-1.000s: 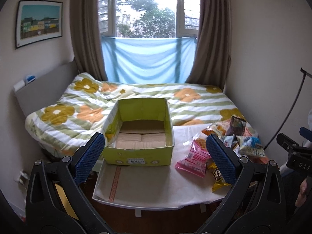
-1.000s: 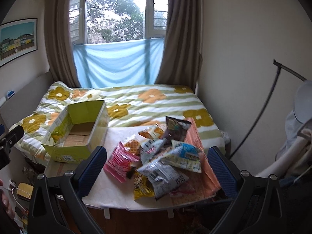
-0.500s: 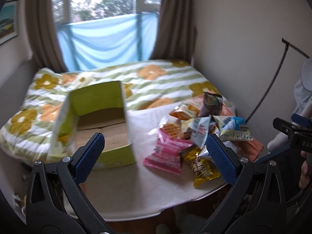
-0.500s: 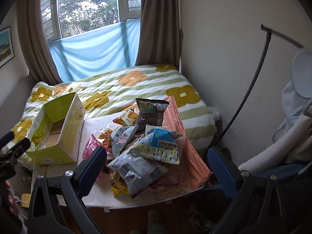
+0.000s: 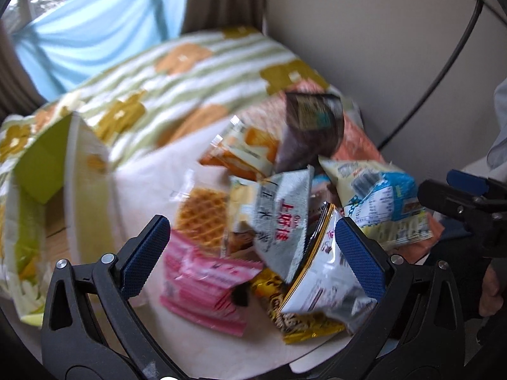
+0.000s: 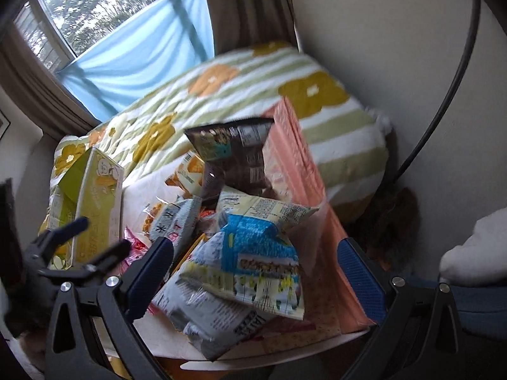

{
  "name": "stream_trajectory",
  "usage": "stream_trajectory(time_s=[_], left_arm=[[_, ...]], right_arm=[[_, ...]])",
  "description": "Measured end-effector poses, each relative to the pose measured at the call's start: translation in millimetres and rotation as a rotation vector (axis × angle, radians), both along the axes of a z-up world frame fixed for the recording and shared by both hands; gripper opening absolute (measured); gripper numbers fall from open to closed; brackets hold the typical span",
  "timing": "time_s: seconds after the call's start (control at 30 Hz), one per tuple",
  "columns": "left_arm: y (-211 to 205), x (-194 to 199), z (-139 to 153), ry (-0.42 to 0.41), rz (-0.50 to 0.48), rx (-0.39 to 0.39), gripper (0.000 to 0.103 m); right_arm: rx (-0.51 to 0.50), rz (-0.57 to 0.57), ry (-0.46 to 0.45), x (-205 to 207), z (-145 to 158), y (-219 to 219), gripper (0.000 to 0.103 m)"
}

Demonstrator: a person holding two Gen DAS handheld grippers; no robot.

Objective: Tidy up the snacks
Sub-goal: 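Grasp a grey corn-chip bag with the left tool while the right grasps a blue-white chip bag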

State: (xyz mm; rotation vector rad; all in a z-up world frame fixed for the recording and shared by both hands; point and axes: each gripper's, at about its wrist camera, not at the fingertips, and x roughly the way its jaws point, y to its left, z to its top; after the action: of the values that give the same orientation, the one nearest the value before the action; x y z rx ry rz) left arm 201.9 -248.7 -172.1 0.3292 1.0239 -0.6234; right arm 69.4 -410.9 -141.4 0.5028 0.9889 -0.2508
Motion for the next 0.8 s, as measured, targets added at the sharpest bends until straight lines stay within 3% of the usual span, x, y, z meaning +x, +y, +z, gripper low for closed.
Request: stream_trajectory(time_s=[0.17,0.4,0.53,0.67,0.8], left_arm=[[-24.7,19.4,-39.1,0.092,-0.007,0.042,0.103],[-31.1,36.1,-70.2,0.151,0.010,0.101,0.103],[-25.9,43.6,-77.8,0.213,0.020,0.062,0.100],[-23.0,48.0,-84.1,0.279,-0.002,0.007,0.084],[-23.6,49.2,-88.0,0.315,-0.025,-0.021,0.078]], right_arm=[[0.089,0.013,0.057,19.7,-26.4,-9.5,0.103],[0.191,0.043,0.117,44.3,-58.4,-15.0,0.103],[0.212,0.055,0.139,52.3,-66.1,-15.7,0.103],[0.214,0.067,0.148,57.5,-68.4,-16.0,0.103],[0.214,0.074,0.158,58.6,-71.1,-15.7,0.103]])
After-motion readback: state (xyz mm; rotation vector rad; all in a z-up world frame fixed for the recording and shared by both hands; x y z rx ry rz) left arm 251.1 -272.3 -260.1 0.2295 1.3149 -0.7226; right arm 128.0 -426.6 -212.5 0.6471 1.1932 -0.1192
